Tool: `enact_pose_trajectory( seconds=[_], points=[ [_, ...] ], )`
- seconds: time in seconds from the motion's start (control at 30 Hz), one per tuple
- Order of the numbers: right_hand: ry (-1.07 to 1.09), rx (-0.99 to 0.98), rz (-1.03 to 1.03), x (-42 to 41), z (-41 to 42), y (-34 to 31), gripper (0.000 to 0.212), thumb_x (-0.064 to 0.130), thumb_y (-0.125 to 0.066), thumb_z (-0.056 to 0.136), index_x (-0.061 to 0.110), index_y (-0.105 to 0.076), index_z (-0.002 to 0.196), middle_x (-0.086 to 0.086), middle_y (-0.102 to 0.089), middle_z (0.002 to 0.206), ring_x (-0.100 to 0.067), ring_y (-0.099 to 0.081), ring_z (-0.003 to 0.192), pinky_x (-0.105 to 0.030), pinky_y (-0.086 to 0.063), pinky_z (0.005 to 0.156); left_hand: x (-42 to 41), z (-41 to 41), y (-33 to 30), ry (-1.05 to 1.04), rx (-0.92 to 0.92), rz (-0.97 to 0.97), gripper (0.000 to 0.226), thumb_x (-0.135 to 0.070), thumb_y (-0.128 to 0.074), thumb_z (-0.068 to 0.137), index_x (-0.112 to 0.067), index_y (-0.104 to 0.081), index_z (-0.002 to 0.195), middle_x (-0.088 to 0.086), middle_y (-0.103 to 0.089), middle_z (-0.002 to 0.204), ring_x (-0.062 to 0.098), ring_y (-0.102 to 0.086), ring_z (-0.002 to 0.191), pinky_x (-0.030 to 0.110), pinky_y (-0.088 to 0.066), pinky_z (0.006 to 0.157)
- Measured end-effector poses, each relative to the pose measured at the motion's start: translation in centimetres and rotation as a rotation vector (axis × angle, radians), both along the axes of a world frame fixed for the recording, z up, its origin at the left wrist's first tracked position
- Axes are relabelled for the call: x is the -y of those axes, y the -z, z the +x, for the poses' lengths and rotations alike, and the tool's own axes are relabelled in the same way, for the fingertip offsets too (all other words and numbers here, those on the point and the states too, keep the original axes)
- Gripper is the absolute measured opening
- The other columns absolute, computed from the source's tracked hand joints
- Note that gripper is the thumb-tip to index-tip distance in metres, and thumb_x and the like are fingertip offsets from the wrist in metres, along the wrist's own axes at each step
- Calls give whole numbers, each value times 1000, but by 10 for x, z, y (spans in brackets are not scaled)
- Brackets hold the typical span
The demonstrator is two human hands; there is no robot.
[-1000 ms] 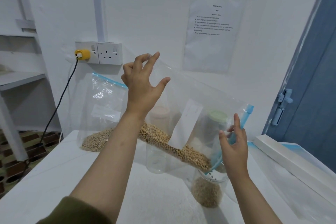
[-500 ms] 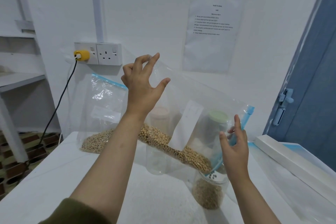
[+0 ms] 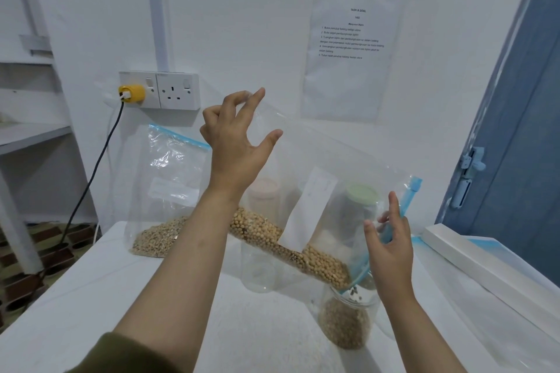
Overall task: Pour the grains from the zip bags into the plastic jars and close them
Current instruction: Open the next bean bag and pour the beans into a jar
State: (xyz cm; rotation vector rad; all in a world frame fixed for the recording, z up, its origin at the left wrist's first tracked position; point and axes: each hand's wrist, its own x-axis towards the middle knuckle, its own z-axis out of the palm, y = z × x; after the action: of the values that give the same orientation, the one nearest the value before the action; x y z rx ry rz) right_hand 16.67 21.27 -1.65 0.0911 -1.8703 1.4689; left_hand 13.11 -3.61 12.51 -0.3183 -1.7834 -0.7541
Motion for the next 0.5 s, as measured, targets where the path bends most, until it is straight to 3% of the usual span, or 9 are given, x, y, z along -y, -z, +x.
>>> enact_pose_trajectory(
  seconds=[0.33,0.5],
  points=[
    [-5,6,3,-1,4,-2,66,15,-59,98,46,-29,148,8,-46,98,6,-49,93,-3,-40,81,-1,0,-1,13,0,-10,64,-46,-72,80,-28,-55,138,-2,-52,129,17,-32,114,37,-32,94],
    [-7,5,-4,-1,5,-3,66,13,-60,97,41,-32,150,3,-45,96,4,-49,90,0,-38,80,-1,1,-3,18,3,-8,63,-44,-73,80,-27,-55,138,-2,-52,129,17,-32,114,35,-29,94]
  ],
)
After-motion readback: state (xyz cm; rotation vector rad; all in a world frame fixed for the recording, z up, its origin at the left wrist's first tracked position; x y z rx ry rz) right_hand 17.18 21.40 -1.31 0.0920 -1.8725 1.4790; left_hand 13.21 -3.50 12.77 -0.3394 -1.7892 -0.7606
